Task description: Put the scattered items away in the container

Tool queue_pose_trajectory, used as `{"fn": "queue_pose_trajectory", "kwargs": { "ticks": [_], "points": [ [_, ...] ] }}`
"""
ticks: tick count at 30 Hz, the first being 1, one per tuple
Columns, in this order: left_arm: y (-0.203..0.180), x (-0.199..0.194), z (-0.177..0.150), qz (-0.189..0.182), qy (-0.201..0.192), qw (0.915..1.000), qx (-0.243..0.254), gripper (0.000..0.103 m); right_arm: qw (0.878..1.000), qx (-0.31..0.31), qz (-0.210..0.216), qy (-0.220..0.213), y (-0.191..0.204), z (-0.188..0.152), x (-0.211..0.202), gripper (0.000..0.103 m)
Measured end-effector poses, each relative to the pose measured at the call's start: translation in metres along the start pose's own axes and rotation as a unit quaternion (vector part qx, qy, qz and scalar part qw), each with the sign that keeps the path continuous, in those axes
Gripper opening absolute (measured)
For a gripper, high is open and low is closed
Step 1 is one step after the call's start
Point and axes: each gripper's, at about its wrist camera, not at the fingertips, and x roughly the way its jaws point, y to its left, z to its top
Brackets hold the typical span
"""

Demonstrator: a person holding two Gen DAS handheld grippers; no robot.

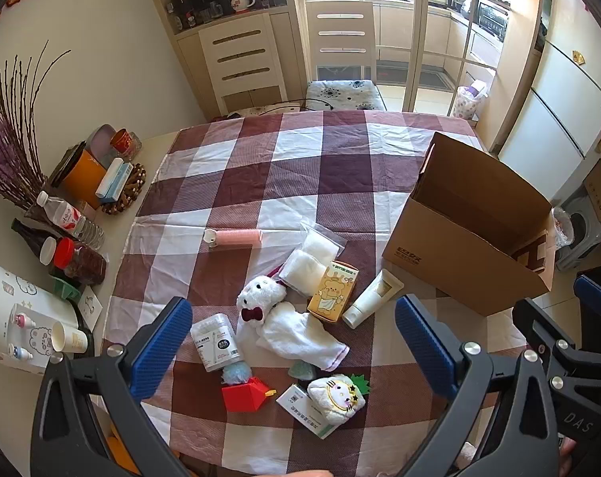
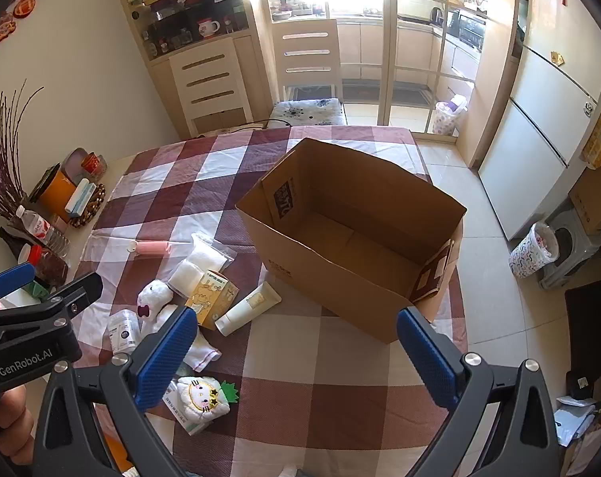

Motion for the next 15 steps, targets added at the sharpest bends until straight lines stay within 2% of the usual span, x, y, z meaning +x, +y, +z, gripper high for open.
{"fn": "queue_pose_trajectory", "kwargs": {
  "ticks": [15],
  "points": [
    [0.0012, -0.0025, -0.0042, -0.005, 0.000, 1.0000, 0.003, 0.103, 1.000, -0.002, 0.005, 0.000, 0.0044, -0.0044, -0.0088, 0.103]
  ]
}}
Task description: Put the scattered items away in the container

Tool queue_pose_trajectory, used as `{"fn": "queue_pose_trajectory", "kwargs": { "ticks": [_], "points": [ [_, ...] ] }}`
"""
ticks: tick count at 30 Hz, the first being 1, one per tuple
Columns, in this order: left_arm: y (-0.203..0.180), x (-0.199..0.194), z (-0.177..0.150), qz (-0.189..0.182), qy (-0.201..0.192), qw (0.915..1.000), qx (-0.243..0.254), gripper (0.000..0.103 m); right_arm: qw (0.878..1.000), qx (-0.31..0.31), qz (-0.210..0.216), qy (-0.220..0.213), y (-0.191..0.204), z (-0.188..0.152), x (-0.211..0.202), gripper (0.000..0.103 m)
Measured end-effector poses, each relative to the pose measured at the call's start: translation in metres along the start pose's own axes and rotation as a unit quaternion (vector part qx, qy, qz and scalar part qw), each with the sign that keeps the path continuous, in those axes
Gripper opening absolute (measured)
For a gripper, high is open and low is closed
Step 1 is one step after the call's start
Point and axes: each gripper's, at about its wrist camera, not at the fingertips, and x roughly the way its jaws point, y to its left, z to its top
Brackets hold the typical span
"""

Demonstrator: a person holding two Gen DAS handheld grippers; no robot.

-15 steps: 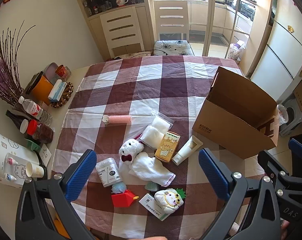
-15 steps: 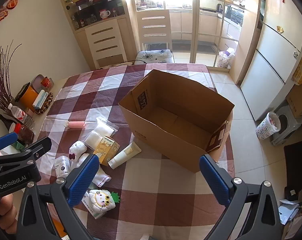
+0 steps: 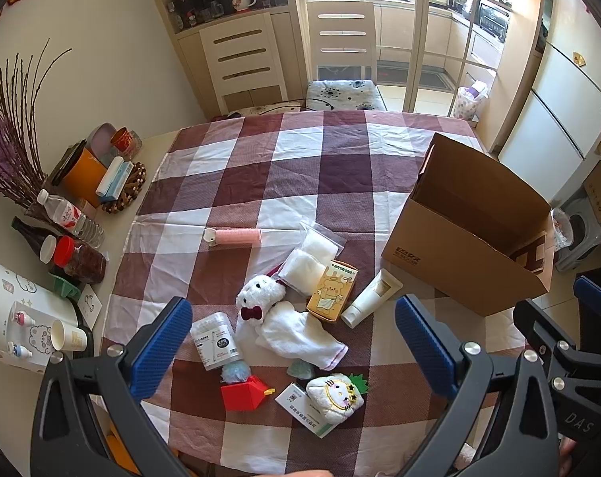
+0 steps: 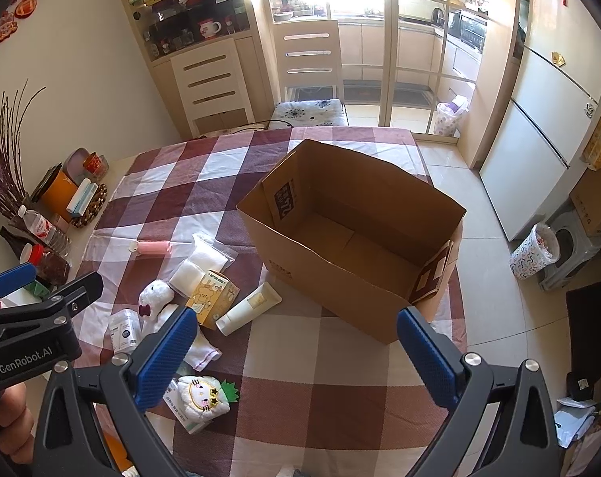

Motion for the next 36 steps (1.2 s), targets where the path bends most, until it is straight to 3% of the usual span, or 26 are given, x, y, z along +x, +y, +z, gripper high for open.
{"fn": "queue_pose_trajectory", "kwargs": {
  "ticks": [36],
  "points": [
    [-0.029, -0.004, 0.011, -0.001, -0.005, 0.9997, 0.023, 0.103, 0.999, 0.014, -0.008, -0.032, -0.028, 0.005, -0.010, 0.103]
  ]
}}
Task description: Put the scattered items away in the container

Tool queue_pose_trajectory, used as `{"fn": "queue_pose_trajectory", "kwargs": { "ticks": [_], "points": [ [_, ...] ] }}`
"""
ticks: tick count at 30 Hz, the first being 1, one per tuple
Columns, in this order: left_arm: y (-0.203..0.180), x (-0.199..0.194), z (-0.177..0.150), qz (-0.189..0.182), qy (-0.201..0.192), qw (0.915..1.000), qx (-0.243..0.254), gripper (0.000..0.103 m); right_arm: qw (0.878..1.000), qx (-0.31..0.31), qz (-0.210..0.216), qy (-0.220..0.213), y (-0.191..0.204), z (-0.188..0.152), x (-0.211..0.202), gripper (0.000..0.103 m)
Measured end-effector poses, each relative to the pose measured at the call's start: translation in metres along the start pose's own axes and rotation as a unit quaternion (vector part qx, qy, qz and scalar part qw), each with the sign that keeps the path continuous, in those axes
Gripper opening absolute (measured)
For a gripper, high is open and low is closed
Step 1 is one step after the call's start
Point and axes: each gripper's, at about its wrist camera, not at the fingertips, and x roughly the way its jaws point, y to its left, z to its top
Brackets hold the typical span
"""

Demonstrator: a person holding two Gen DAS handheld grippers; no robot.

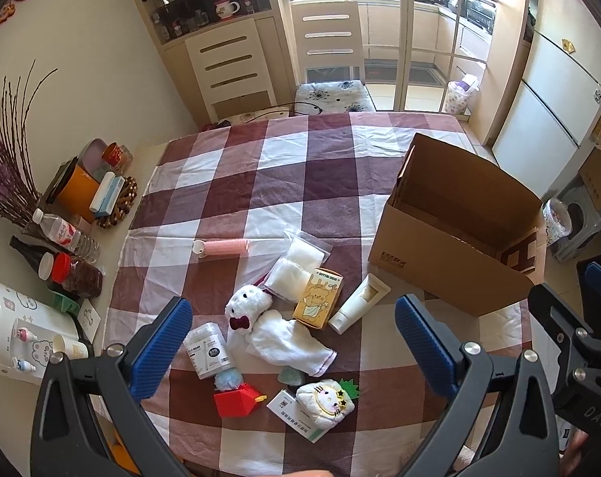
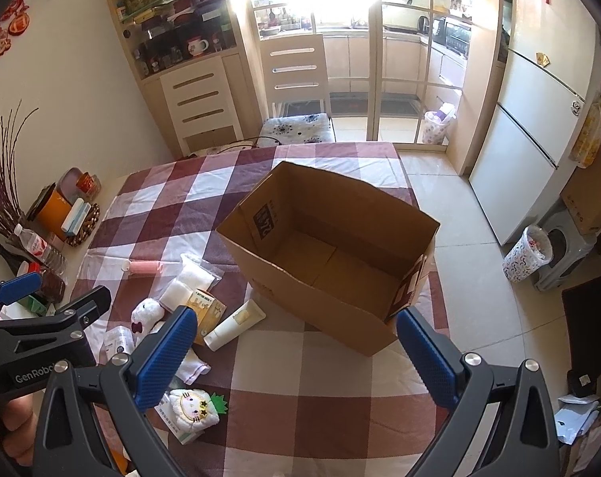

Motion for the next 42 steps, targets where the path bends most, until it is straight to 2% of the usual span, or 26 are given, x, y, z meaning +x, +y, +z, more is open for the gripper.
{"fn": "queue_pose_trajectory", "kwargs": {
  "ticks": [25, 36, 42],
  "points": [
    [-0.037, 0.001, 0.017, 0.009, -0.002, 0.9996, 0.025, 0.103, 1.000, 0.016, 0.012, -0.011, -0.034, 0.013, 0.004, 0.103],
    [-0.025, 0.001, 0.008, 0.007, 0.002, 0.9999, 0.011, 0.103, 1.000, -0.001, 0.021, -0.012, -0.021, 0.010, 0.004, 0.103],
    [0.000, 0.009, -0.011, 0.009, 0.022, 0.9996, -0.018, 0.103, 0.999, -0.019, 0.036, -0.001, -0.004, -0.004, 0.015, 0.103]
  ]
}}
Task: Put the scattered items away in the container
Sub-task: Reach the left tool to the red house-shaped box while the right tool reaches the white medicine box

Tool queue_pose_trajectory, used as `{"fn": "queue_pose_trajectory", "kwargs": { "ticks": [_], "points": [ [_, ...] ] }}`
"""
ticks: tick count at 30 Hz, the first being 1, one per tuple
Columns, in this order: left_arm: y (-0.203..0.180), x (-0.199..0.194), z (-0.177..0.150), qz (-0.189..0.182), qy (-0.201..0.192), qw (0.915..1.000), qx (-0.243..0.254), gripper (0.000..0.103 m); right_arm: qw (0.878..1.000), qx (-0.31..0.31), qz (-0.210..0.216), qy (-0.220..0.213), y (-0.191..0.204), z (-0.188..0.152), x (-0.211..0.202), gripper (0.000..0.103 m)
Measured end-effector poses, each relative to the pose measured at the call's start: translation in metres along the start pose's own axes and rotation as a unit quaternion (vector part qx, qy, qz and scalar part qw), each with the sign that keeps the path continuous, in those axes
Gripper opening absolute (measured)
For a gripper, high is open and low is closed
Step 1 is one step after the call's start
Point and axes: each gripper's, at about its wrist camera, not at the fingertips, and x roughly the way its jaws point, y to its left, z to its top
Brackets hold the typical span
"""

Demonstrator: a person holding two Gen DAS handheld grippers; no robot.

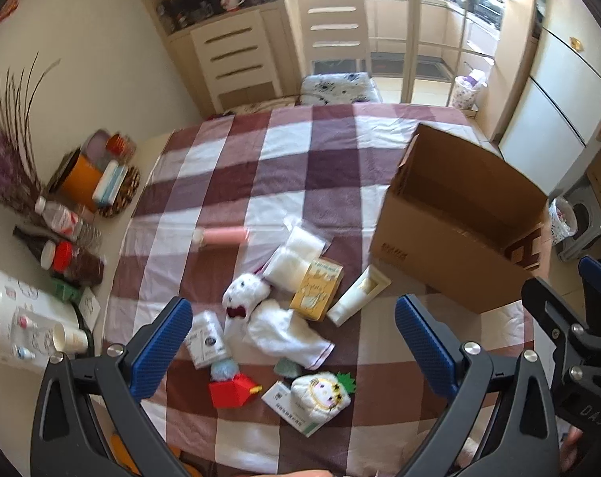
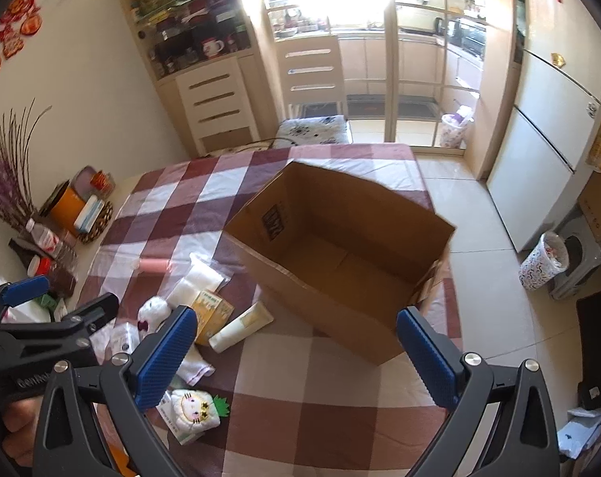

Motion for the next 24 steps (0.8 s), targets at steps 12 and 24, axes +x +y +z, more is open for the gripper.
{"fn": "queue_pose_trajectory", "kwargs": {
  "ticks": [12, 24],
  "points": [
    [0.110, 0.066, -0.093, 0.064, 0.094, 0.9864, -0.119, 0.103, 0.993, -0.082, 0.059, 0.056, 0.055, -0.076, 0.058, 0.103],
    [0.132, 0.130, -0.191, 0.047, 0.160, 0.9786, -0.120, 0.103, 0.964, -0.225, 0.107, 0.095, 0.121, -0.157, 0.117, 0.103]
  ]
}}
